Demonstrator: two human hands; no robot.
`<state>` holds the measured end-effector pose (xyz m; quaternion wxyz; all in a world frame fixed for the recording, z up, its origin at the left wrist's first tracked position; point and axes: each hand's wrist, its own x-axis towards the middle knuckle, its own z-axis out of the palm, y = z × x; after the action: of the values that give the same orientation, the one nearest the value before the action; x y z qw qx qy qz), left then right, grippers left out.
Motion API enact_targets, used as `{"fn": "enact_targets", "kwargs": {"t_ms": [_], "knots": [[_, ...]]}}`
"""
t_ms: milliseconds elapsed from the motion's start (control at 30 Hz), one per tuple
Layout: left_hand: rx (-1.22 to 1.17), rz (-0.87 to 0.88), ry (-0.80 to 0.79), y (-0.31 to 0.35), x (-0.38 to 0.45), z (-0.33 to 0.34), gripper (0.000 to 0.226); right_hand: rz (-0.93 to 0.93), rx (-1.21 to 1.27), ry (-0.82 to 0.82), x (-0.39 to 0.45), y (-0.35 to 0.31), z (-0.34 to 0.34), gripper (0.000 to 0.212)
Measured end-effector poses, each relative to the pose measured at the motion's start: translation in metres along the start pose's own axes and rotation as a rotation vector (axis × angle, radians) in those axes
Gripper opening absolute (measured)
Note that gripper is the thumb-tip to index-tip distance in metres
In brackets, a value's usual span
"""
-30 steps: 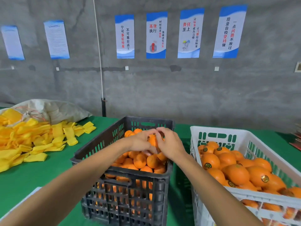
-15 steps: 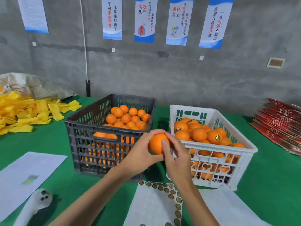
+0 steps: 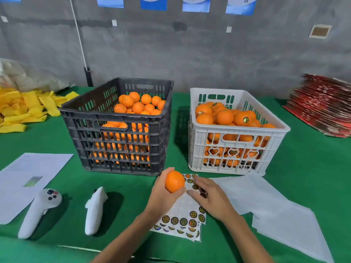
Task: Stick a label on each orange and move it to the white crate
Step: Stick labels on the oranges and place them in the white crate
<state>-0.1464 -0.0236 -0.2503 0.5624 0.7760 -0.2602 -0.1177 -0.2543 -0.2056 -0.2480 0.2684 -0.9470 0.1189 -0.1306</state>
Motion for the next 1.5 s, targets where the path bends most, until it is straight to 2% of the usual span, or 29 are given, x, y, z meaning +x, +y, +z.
{"fn": "enact_targets", "kwargs": {"t_ms": [133, 333, 467, 533, 633, 767, 867, 933, 1000, 1067, 1167, 1300, 1367, 1433, 1500], "knots": [[0.043, 0.057, 0.039, -0.004, -0.006, 0.002, 0.075, 0.007, -0.031, -0.024, -0.001, 0.005, 0.011, 0.057], [0.062, 0.081, 0.044, -0.004, -0.014, 0.001, 0.076, 0.094, 0.152, 0.110, 0.008, 0.006, 0.014, 0.018], [0.046, 0.075, 0.026, -0.004, -0.016, 0.000, 0.077, 0.246, 0.329, 0.186, 0.019, -0.001, 0.006, 0.022], [0.024, 0.054, 0.022, -0.003, -0.015, -0.001, 0.077, 0.295, 0.384, 0.306, 0.024, -0.008, 0.000, 0.019], [-0.033, 0.048, 0.004, 0.002, -0.012, -0.002, 0.078, 0.137, 0.425, 0.454, 0.025, -0.033, -0.004, 0.013], [-0.114, 0.080, 0.013, 0.014, -0.004, -0.001, 0.075, -0.052, 0.274, 0.380, 0.020, -0.066, -0.004, 0.012], [-0.114, 0.139, 0.057, 0.029, 0.010, -0.007, 0.073, -0.118, 0.162, 0.326, 0.018, -0.079, -0.017, 0.029], [-0.082, 0.193, 0.067, 0.043, 0.024, -0.012, 0.074, -0.129, 0.011, 0.279, 0.020, -0.088, -0.025, 0.047], [-0.023, 0.267, 0.073, 0.067, 0.040, -0.016, 0.076, -0.105, -0.077, 0.309, 0.032, -0.101, -0.039, 0.061], [0.097, 0.385, 0.111, 0.100, 0.063, -0.017, 0.079, -0.108, -0.066, 0.459, 0.050, -0.112, -0.066, 0.066], [0.184, 0.552, 0.146, 0.156, 0.103, -0.012, 0.074, -0.121, -0.031, 0.660, 0.085, -0.115, -0.121, 0.064], [0.194, 0.612, 0.068, 0.220, 0.151, 0.008, 0.078, -0.040, -0.096, 0.734, 0.125, -0.106, -0.178, 0.044], [0.250, 0.602, 0.002, 0.239, 0.168, 0.017, 0.081, 0.042, -0.142, 0.742, 0.138, -0.095, -0.196, 0.040], [0.354, 0.597, -0.001, 0.249, 0.178, 0.016, 0.082, 0.119, -0.264, 0.685, 0.148, -0.085, -0.205, 0.049], [0.419, 0.589, 0.028, 0.247, 0.185, 0.006, 0.081, 0.044, -0.292, 0.665, 0.156, -0.084, -0.204, 0.048]]}}
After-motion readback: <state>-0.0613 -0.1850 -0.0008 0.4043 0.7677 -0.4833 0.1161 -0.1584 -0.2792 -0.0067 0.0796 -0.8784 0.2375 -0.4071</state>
